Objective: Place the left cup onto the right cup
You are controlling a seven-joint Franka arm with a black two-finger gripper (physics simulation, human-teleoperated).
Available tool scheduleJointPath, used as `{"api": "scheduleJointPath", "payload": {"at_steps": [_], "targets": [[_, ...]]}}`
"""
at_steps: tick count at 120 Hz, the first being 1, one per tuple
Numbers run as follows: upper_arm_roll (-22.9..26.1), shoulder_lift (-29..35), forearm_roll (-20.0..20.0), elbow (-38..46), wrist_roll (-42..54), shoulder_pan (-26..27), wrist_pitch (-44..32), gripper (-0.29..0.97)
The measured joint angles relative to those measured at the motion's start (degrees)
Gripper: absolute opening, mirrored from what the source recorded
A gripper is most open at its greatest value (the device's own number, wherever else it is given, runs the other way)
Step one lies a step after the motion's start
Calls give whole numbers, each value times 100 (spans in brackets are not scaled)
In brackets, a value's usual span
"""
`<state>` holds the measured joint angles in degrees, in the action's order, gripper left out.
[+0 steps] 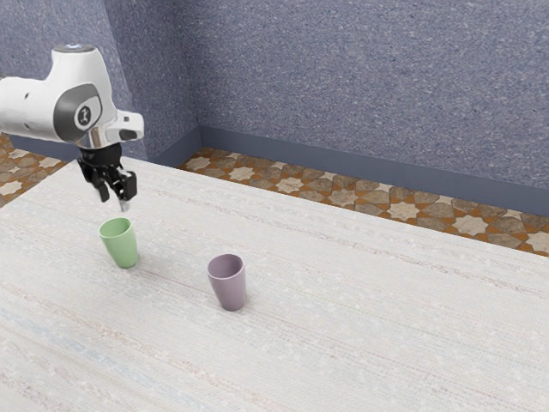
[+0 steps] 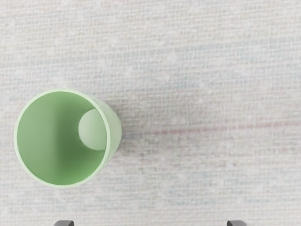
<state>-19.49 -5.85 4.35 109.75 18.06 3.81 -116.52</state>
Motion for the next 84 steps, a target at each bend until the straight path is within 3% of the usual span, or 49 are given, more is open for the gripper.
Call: {"api": "scheduleJointPath", "payload": {"at_steps": [84], "targets": [[-20,-604,-153,-115,454,-202,-420,32]]}}
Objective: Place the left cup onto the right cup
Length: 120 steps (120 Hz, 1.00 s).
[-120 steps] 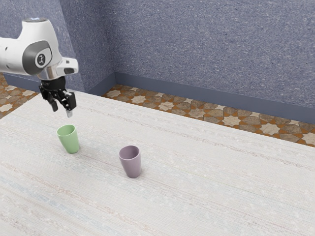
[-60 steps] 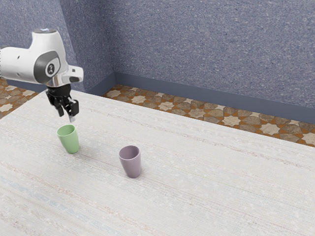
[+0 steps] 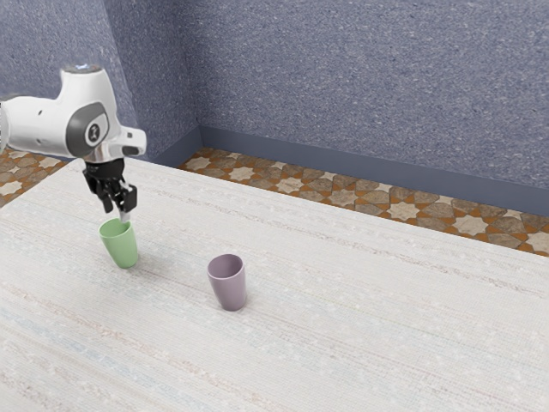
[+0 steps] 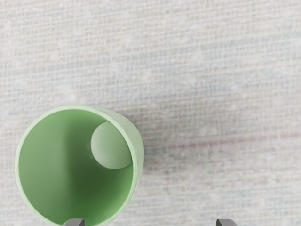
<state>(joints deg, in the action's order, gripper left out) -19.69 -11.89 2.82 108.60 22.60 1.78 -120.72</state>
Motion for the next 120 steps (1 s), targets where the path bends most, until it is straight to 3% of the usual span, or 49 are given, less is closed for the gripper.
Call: {"api": "scheduleJointPath", "payload": {"at_steps": [120], "targets": [[0,-740,-307,-144,203,-63,-404,32]]}}
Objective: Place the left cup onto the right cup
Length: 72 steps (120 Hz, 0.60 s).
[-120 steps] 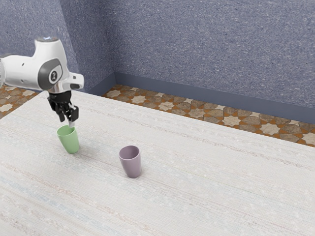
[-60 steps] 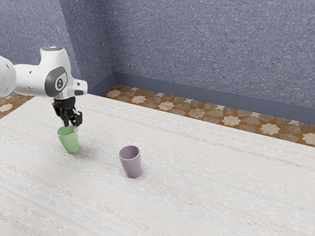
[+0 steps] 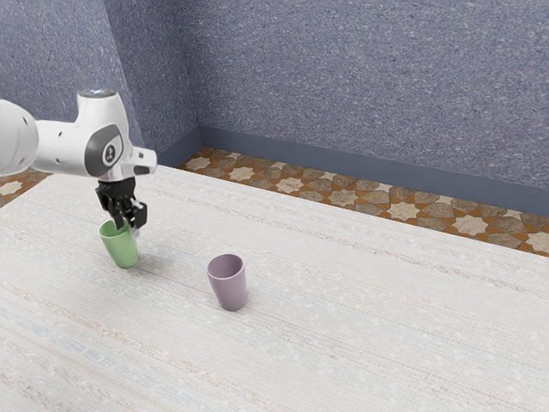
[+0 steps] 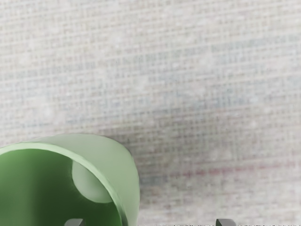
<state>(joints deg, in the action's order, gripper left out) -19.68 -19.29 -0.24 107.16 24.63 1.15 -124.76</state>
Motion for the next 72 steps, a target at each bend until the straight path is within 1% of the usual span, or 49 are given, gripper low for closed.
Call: {"api": "scheduleJointPath", "payload": {"at_steps": [72], "targets": [[9,-217,0,17,104,-3,-112,32]]}}
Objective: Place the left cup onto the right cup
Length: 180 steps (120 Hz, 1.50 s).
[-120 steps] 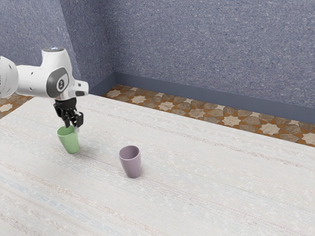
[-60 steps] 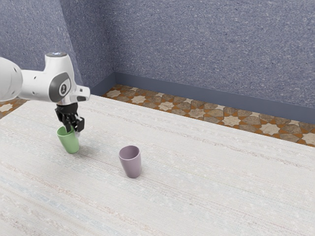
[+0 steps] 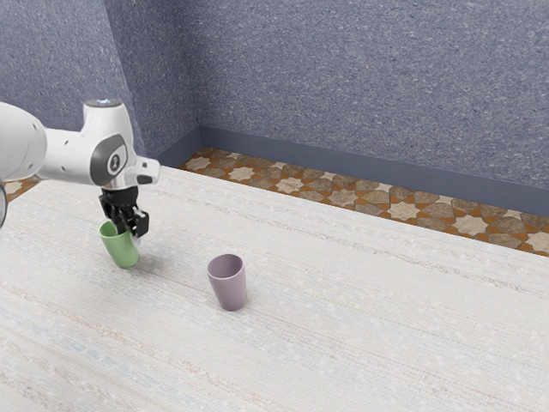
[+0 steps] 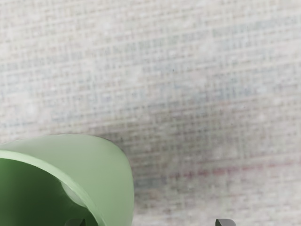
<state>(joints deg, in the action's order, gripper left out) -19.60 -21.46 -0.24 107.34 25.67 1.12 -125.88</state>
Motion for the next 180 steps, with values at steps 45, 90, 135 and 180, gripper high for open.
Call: {"api": "scheduleJointPath", "payload": {"at_steps": [45,90,135,180], "targets": [[-1,-128,-10,15,25,-1,-56,30],[-1,-143,-6,109,33,-24,-62,-3],[-9,-107,53,130,-47,-32,-18,-9],[-10,184,64,174,-85,-31,164,-9]]}}
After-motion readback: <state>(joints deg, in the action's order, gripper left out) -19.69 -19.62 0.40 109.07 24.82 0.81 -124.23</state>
